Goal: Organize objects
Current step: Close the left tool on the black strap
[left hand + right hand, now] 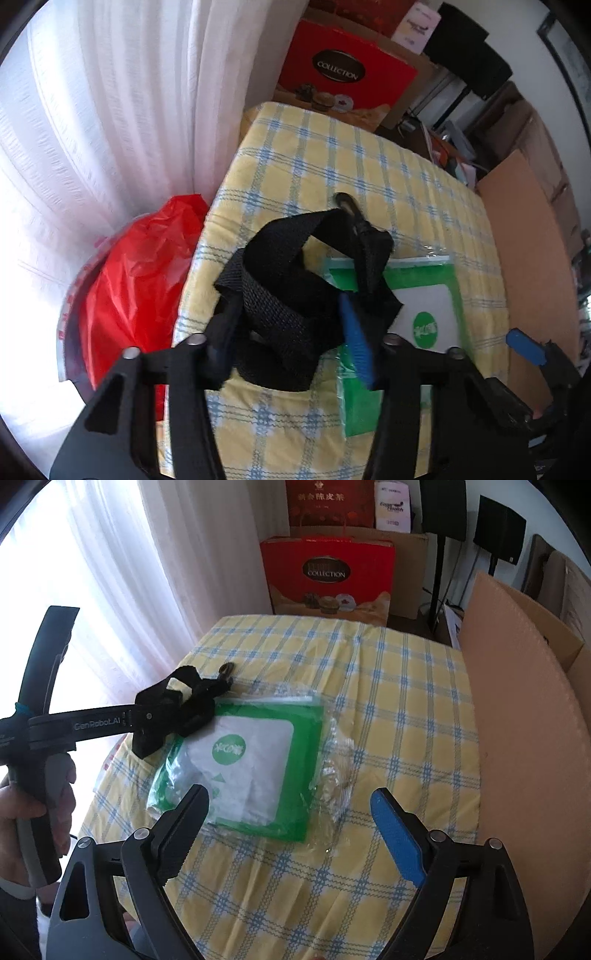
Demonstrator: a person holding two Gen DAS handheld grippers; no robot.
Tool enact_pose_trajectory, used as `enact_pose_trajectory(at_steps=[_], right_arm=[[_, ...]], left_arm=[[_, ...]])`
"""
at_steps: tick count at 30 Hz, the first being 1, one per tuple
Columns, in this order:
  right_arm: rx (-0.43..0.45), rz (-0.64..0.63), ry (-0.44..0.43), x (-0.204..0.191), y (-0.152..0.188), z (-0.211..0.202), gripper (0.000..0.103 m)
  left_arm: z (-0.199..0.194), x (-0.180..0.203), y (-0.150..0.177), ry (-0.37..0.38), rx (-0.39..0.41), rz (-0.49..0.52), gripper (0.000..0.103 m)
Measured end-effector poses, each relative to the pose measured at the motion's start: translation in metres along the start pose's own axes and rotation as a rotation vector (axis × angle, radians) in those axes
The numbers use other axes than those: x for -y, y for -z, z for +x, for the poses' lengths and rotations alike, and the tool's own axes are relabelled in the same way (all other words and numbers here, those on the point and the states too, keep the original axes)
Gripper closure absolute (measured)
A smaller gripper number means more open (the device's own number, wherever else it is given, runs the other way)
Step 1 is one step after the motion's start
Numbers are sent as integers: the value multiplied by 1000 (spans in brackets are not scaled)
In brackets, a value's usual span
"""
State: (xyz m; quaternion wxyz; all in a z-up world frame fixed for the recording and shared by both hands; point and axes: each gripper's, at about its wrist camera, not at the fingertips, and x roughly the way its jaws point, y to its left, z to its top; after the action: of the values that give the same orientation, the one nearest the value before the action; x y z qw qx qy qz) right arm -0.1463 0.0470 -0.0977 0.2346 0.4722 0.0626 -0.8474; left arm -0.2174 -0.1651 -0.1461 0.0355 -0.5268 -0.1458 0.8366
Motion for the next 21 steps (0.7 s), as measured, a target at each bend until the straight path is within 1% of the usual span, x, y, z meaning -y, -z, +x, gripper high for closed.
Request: enact_pose_trajectory(at_steps=[1, 2, 4, 7, 9, 11, 17, 21], right_arm=[[-3, 3, -2, 1, 1, 1, 13], [-3, 4, -1, 1, 1, 2, 13], [-5, 3, 0, 0, 2, 3, 13], [6, -2, -11, -1, 1, 1, 14], [17, -9, -21, -4, -1, -2, 19], [24, -16, -37, -7, -2, -4, 23], [69, -78, -102, -26, -1, -13, 23], [125, -117, -152, -42, -5, -22, 23]], left_arm=[[-1, -1, 0, 1, 6, -2, 76], [-2, -2, 0, 6, 9, -8, 79], [-6, -5, 0, 26, 16, -23, 92], [-16, -3, 0, 40, 32, -20, 95], [-26, 1, 1, 60, 48, -13, 96], [-36, 4, 1, 82, 65, -7, 96], [-75, 22, -2, 156, 113, 21, 96], [-106, 38, -5, 192, 155, 61, 96]])
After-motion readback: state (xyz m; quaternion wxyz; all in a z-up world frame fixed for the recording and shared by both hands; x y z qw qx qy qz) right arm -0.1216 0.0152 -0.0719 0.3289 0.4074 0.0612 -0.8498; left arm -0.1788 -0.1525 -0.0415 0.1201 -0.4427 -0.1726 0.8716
